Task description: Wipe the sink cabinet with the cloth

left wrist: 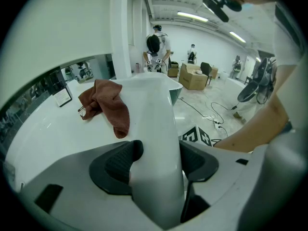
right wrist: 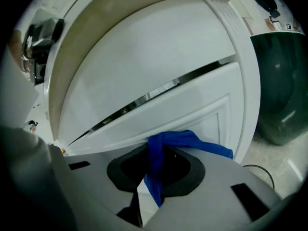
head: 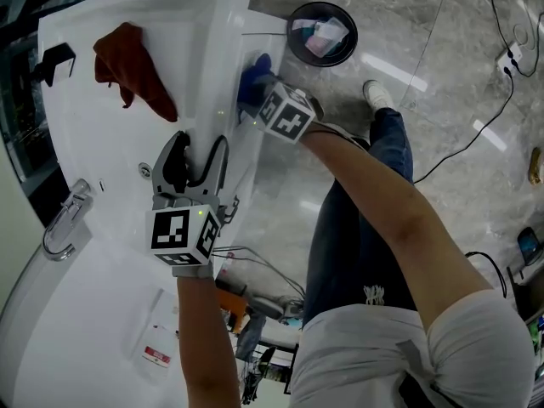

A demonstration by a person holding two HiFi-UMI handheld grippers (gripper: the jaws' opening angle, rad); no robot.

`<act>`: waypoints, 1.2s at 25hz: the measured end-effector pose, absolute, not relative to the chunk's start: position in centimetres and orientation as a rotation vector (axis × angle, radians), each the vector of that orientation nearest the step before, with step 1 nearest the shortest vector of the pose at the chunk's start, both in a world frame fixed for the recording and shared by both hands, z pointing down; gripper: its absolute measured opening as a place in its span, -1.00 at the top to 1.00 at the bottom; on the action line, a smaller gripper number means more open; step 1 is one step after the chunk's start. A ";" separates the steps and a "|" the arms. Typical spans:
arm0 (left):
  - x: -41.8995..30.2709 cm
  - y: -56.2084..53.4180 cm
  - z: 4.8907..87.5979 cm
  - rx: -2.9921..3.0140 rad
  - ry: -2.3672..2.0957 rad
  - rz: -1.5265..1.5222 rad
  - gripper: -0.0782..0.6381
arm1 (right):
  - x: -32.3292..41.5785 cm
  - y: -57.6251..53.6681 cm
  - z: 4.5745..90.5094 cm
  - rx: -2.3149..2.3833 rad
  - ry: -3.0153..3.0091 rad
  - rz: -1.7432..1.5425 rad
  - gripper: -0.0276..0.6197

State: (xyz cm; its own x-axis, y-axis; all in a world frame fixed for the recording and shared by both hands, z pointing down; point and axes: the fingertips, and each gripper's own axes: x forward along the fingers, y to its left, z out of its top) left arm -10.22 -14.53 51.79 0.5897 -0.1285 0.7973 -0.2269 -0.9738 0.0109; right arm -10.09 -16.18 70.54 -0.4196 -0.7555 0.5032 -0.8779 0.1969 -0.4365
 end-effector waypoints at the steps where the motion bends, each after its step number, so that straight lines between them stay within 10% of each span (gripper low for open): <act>1: -10.2 -14.5 51.8 2.700 -0.303 1.341 0.03 | -10.7 -16.0 70.3 1.576 -2.296 1.025 0.69; 30: -10.1 -14.5 51.7 2.700 -0.301 1.334 0.03 | -10.6 -14.4 77.1 1.413 -2.155 1.091 0.69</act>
